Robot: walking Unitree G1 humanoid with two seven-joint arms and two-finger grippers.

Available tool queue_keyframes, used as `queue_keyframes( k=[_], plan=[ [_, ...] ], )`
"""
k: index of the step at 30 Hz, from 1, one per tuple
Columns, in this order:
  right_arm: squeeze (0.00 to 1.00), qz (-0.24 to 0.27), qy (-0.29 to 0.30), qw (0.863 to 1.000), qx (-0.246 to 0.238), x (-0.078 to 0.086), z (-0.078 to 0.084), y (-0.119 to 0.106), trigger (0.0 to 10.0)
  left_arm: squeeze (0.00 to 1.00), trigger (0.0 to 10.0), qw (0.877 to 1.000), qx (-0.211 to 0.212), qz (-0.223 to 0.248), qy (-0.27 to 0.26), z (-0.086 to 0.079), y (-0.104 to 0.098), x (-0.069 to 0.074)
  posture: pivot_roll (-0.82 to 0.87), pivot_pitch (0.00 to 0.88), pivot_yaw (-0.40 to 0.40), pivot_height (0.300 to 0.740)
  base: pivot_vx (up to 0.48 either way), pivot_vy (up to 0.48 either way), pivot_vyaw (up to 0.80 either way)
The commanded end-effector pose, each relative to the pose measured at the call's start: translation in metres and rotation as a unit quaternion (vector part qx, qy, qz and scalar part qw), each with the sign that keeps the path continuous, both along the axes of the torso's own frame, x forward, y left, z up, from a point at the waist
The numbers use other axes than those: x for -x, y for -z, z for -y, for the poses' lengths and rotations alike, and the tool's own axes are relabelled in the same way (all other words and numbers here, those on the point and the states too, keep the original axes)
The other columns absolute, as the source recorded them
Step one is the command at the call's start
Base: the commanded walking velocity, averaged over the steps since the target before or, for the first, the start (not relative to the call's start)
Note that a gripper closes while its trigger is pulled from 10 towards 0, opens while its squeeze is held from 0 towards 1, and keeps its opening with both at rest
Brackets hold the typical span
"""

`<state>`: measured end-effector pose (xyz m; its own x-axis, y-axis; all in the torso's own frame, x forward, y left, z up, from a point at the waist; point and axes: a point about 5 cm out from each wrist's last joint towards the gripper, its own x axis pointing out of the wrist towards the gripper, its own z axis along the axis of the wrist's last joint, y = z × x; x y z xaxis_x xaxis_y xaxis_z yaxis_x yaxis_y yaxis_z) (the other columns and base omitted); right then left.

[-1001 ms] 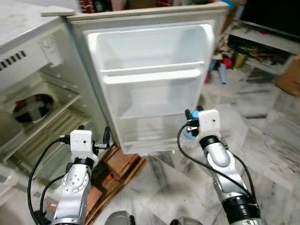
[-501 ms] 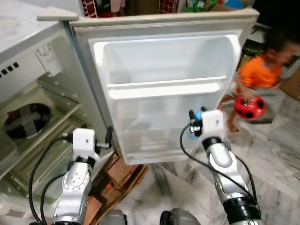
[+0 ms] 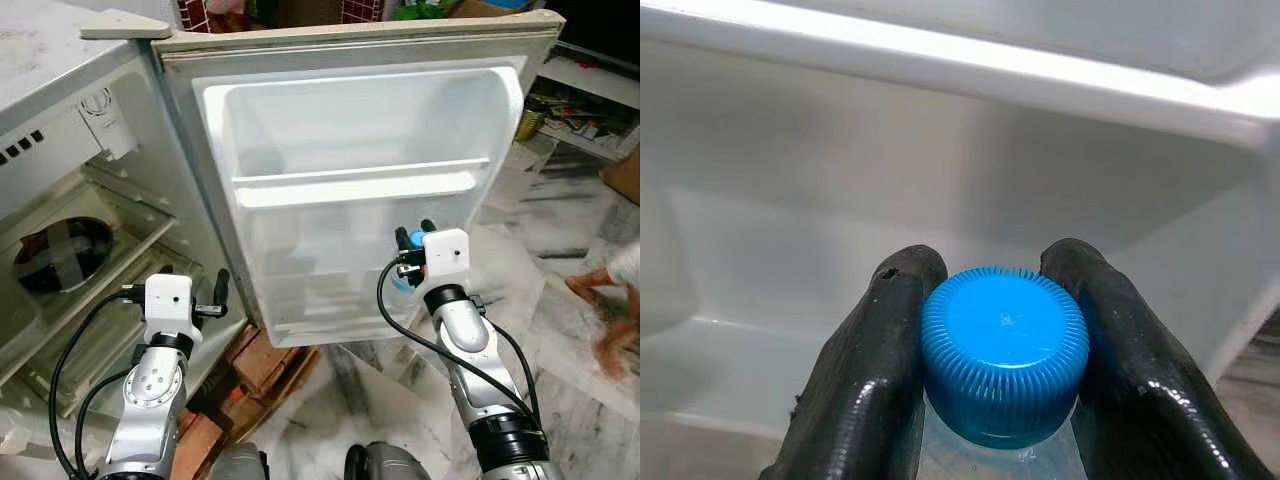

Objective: Restocking fridge

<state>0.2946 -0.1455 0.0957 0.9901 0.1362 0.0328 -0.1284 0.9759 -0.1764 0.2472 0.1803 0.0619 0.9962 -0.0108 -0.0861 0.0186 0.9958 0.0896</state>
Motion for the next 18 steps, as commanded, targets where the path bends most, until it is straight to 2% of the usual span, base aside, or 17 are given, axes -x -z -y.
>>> queue_keyframes(
  k=[1, 18],
  plan=[
    [0.00, 0.013, -0.001, 1.000, -0.002, -0.0014, -0.0005, -0.0050, 10.0, 0.00, 10.0, 1.000, -0.005, -0.008, -0.001, -0.0014, 0.0022, 0.0016, 0.09, 0.087, 0.012, 0.740, 0.000, 0.000, 0.00],
    [0.00, 0.013, -0.001, 1.000, -0.002, -0.0014, -0.0005, -0.0050, 10.0, 0.00, 10.0, 1.000, -0.005, -0.008, -0.001, -0.0014, 0.0022, 0.0016, 0.09, 0.087, 0.012, 0.740, 0.000, 0.000, 0.00]
  ],
)
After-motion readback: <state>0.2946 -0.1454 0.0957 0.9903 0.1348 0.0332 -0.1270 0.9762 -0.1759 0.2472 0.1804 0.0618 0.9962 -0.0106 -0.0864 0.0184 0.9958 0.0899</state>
